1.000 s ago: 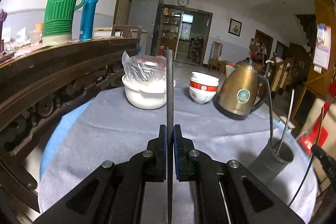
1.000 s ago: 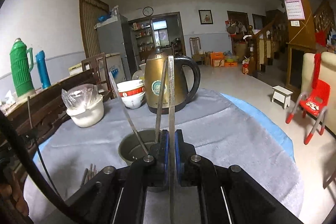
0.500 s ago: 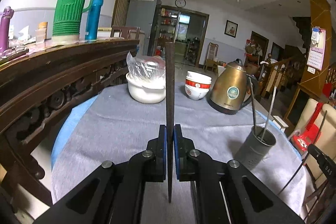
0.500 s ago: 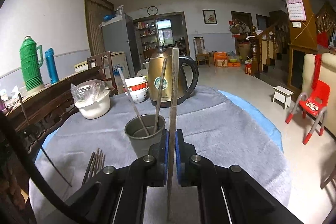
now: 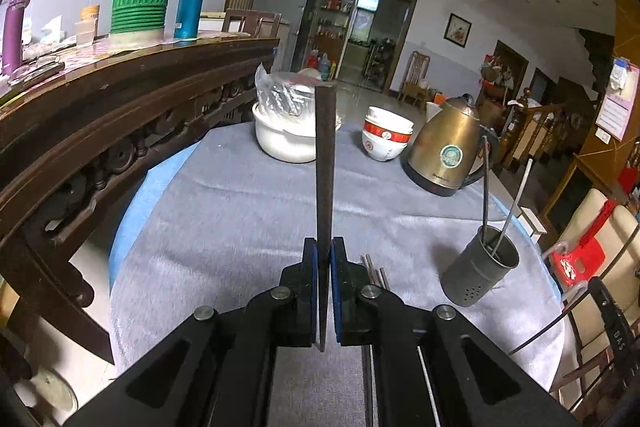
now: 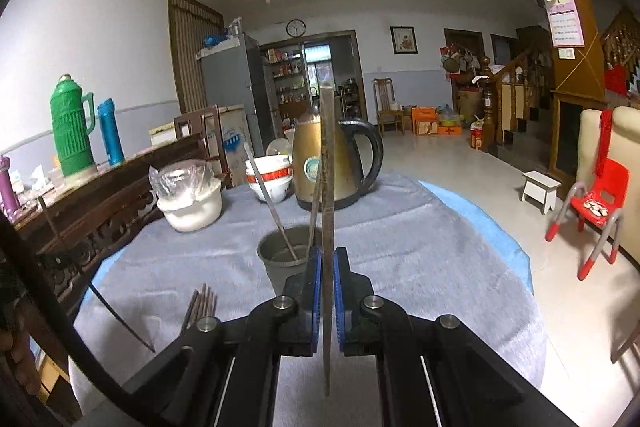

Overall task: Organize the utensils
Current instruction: 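Lift both held chopsticks upright and carry them toward the grey holder cup, then lower both held chopsticks over the opening of the grey holder cup, then drop the chopsticks into the cup and open both grippers, then move both grippers down to the chopstick pile on the cloth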

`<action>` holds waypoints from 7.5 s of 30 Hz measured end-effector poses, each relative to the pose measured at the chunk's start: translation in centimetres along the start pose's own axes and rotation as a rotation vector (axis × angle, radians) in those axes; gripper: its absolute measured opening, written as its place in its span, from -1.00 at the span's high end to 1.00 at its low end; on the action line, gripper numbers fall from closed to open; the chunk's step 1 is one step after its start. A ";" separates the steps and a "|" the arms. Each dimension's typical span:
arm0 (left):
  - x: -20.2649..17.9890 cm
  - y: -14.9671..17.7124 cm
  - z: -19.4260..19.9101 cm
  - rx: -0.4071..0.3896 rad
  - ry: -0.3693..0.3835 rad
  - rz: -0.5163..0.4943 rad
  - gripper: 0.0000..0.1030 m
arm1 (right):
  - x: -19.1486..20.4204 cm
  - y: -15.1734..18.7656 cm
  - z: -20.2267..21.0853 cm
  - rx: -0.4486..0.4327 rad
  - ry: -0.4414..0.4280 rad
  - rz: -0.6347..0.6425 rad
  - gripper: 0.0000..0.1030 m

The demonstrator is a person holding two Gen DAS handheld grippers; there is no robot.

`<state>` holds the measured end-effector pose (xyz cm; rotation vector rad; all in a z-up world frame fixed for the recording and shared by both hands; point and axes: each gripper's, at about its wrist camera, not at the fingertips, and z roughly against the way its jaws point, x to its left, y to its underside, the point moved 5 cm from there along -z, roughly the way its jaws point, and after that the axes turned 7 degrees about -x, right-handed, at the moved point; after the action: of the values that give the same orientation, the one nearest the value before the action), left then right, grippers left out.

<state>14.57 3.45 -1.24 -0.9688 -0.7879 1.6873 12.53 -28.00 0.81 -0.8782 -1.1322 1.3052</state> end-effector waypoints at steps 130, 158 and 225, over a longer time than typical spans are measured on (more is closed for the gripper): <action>-15.5 -5.2 -8.1 0.200 0.296 -0.023 0.01 | -2.9 -5.0 -15.1 0.237 -0.054 -0.110 0.52; -0.9 5.1 -6.2 0.357 -0.049 -0.075 -0.34 | -0.3 8.0 -7.6 0.481 -0.124 -0.145 -0.31; -2.2 9.9 -11.5 0.688 -0.052 -0.091 -0.34 | 9.8 14.0 -16.2 0.977 -0.258 0.252 0.88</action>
<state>20.88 -0.94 -14.51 -0.4042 -0.2334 1.7276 23.52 -15.06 -15.52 -0.1177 -0.4365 1.9515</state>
